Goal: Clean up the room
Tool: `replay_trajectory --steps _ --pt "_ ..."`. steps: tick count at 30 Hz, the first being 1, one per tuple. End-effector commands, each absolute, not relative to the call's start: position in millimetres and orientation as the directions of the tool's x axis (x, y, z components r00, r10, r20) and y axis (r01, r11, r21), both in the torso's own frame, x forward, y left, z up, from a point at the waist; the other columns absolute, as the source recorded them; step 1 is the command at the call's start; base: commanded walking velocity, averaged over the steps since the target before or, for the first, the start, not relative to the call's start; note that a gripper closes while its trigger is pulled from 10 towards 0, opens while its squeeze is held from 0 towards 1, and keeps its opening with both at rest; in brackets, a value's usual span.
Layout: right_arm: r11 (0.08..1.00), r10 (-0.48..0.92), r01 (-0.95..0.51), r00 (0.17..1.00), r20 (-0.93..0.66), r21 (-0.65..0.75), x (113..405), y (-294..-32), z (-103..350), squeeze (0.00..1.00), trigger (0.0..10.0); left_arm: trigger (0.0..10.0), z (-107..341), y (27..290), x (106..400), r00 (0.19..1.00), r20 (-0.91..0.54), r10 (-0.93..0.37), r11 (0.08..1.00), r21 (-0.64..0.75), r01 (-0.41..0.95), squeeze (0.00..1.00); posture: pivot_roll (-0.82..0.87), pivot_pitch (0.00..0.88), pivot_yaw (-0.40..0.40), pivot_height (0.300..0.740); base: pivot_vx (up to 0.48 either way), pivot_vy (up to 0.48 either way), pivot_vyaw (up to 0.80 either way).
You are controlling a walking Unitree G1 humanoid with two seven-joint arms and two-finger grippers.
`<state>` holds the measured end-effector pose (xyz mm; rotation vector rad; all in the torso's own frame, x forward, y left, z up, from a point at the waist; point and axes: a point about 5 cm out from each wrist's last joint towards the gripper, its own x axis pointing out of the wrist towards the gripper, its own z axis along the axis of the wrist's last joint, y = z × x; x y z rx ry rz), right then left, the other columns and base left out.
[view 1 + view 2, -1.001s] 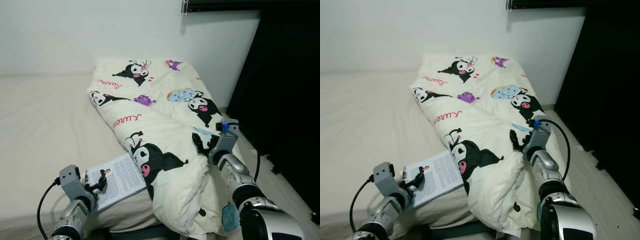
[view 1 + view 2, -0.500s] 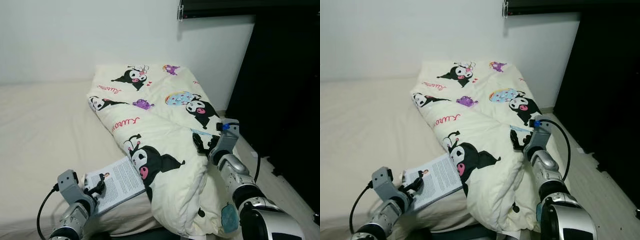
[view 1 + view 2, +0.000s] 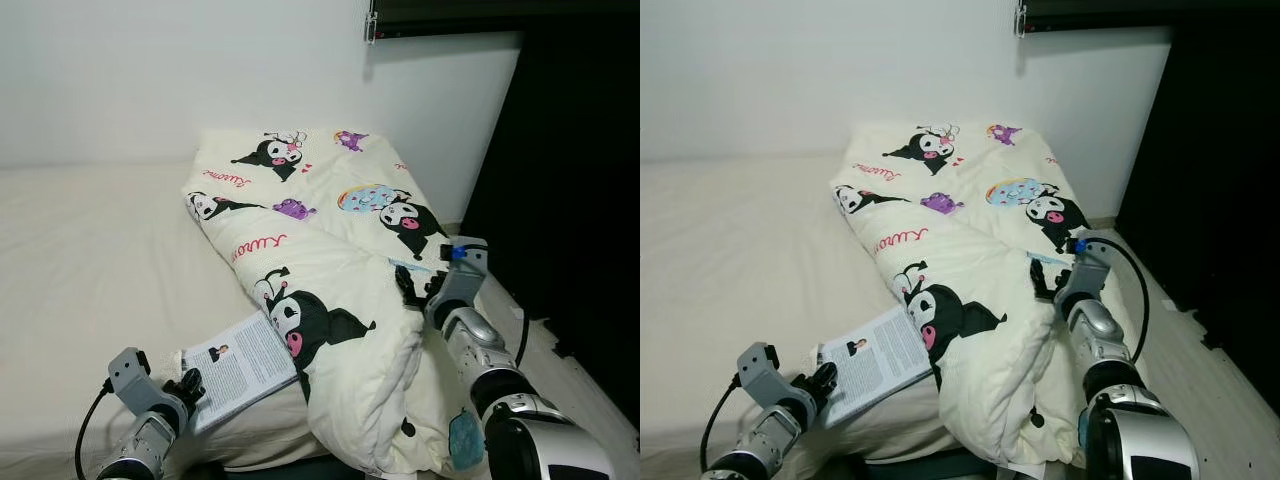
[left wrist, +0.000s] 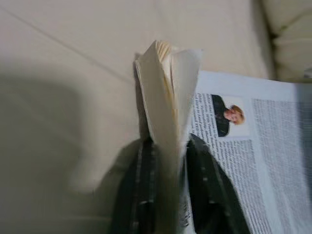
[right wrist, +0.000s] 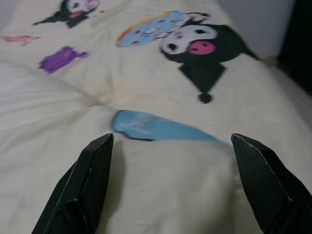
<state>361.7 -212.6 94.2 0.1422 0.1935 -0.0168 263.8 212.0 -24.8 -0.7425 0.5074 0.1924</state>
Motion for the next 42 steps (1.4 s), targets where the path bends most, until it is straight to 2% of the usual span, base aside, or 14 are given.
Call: replay_trajectory --steps 1,3,5,8,10,12,16,20,26,32,37,38,39,42 --pt "0.991 -0.032 0.059 0.977 -0.213 0.123 359 -216 89 0.00 10.0 0.0 -36 198 255 0.829 -0.557 -0.054 0.707 -0.608 -0.361 0.00 -0.12 0.000 -0.018 0.496 0.000 0.000 0.00" --pt "0.987 -0.066 0.095 0.975 -0.215 0.130 357 -222 89 0.00 10.0 0.0 -31 203 259 0.850 -0.526 -0.021 0.699 -0.616 -0.364 0.00 -0.12 0.000 -0.019 0.496 0.000 0.000 0.00" --pt "0.969 -0.079 0.124 0.975 -0.208 0.214 354 -229 87 0.00 10.0 0.0 2 224 287 0.935 -0.347 0.073 0.652 -0.693 -0.308 0.00 -0.12 0.000 -0.022 0.496 0.000 0.000 0.00" --pt "0.960 -0.067 0.119 0.977 -0.203 0.252 354 -229 86 0.00 10.0 0.0 17 232 297 0.957 -0.274 0.101 0.641 -0.717 -0.273 0.00 -0.12 0.000 -0.022 0.496 0.000 0.000 0.00" --pt "0.947 -0.028 0.095 0.976 -0.215 0.307 352 -224 81 0.00 10.0 0.0 49 249 316 0.978 -0.148 0.150 0.649 -0.731 -0.210 0.00 -0.11 0.000 -0.023 0.496 0.000 0.000 0.00" --pt "0.938 -0.009 0.089 0.972 -0.233 0.334 351 -220 77 0.00 10.0 0.0 64 260 324 0.977 -0.103 0.189 0.659 -0.724 -0.204 0.00 -0.11 0.000 -0.022 0.496 0.000 0.000 0.00" --pt "0.916 0.025 0.101 0.952 -0.306 0.389 347 -207 64 0.00 10.0 0.0 98 284 335 0.955 -0.021 0.295 0.677 -0.701 -0.225 0.00 -0.11 0.000 -0.018 0.496 0.000 0.000 0.00" --pt "0.912 0.031 0.104 0.947 -0.318 0.397 346 -205 61 0.00 10.0 0.0 103 287 336 0.950 -0.010 0.312 0.680 -0.696 -0.231 0.00 -0.11 0.000 -0.017 0.496 0.000 0.000 0.00" --pt "0.824 0.151 -0.018 0.970 -0.190 0.566 349 -190 69 0.00 10.0 0.0 148 305 342 0.883 0.100 0.459 0.792 -0.497 -0.355 0.00 -0.10 0.000 -0.020 0.496 0.000 0.000 0.00" --pt "0.785 0.191 -0.052 0.968 -0.162 0.618 352 -183 73 0.00 10.0 0.0 169 314 339 0.819 0.149 0.554 0.794 -0.389 -0.467 0.00 -0.09 0.000 -0.024 0.496 0.000 0.000 0.00" --pt "0.841 0.201 0.009 0.923 -0.329 0.540 348 -174 57 0.00 10.0 0.0 186 315 339 0.789 0.205 0.579 0.793 -0.364 -0.488 0.00 -0.09 0.000 -0.025 0.496 0.000 0.000 0.00" --pt "0.833 0.192 0.035 0.918 -0.347 0.553 347 -174 55 0.00 3.1 0.0 189 314 339 0.788 0.215 0.578 0.795 -0.365 -0.484 0.00 -0.09 0.000 -0.025 0.496 0.000 0.000 0.00" --pt "0.814 0.196 0.044 0.918 -0.345 0.579 347 -172 55 0.00 0.0 0.0 192 313 340 0.786 0.226 0.575 0.798 -0.367 -0.478 0.00 -0.08 0.000 -0.026 0.496 0.000 0.000 0.00" --pt "0.787 0.216 0.025 0.925 -0.314 0.616 349 -169 58 0.00 0.0 0.0 197 311 341 0.786 0.243 0.568 0.805 -0.363 -0.469 0.00 -0.08 0.000 -0.025 0.496 0.000 0.000 0.00"
